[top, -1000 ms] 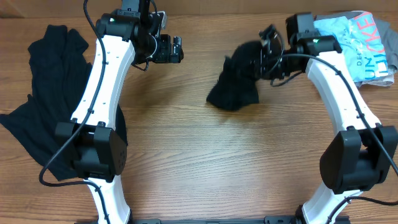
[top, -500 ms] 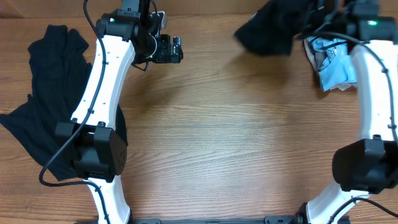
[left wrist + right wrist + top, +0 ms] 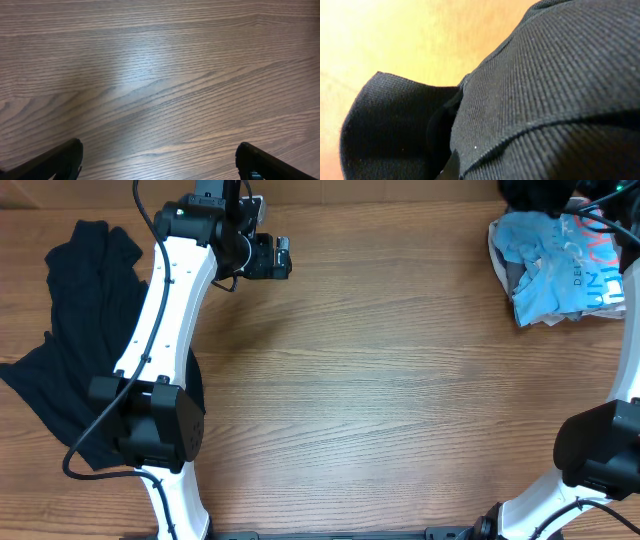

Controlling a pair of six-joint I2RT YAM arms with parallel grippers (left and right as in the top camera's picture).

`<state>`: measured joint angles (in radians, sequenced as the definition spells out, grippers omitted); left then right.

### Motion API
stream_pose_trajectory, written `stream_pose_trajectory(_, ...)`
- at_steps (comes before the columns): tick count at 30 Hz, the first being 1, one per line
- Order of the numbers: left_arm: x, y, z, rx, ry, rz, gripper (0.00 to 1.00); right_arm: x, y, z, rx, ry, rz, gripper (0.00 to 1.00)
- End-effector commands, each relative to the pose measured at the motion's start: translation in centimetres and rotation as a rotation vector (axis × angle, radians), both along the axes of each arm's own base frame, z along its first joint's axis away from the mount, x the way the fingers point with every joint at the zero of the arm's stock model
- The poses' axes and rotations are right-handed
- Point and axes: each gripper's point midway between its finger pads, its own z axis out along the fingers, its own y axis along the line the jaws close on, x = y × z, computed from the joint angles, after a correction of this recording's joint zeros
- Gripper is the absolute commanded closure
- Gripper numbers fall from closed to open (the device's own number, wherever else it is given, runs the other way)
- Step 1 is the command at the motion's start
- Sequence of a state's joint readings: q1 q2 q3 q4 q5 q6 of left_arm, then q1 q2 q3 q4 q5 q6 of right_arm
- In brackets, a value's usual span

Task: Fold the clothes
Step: 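Lower the black shirt onto the blue shirt pile and press it down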

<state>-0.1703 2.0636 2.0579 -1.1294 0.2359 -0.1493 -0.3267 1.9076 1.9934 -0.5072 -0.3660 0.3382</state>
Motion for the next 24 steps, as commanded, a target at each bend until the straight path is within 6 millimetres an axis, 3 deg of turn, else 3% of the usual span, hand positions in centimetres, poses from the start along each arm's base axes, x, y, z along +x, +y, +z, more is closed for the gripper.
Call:
stream_pose_trajectory(1,0.2,0.0,1.8,0.01,-0.056,-0.017,0.0,0.6,-2.5,2.0,-0.005,-0.075,-0.068,0.96)
stream_pose_trajectory(4,0.3,0.0,1.8,0.01,-0.058,-0.017,0.0,1.5,-3.8,-0.1,0.018,-0.048,-0.082,0.96)
stream_pose_trajectory(10,0.5,0.1,1.9,0.018,-0.068,-0.012,0.0,2.0,-7.5,-6.9,0.075,0.091,-0.132,0.96)
stream_pose_trajectory(16,1.1,0.3,2.1,0.023,-0.093,0.002,0.0,-0.7,-9.7,-13.9,0.151,0.323,-0.181,0.96)
stream_pose_trajectory(18,1.2,0.3,2.2,0.023,-0.096,0.002,0.0,-2.2,-10.7,-15.0,0.169,0.383,-0.218,0.71)
stream_pose_trajectory(22,1.3,0.2,2.2,0.022,-0.1,0.001,0.0,-5.0,-12.4,-15.7,0.223,0.453,-0.257,0.41)
stream_pose_trajectory(24,1.3,0.2,2.2,0.022,-0.1,0.001,0.0,-6.4,-12.8,-15.8,0.239,0.48,-0.248,0.32)
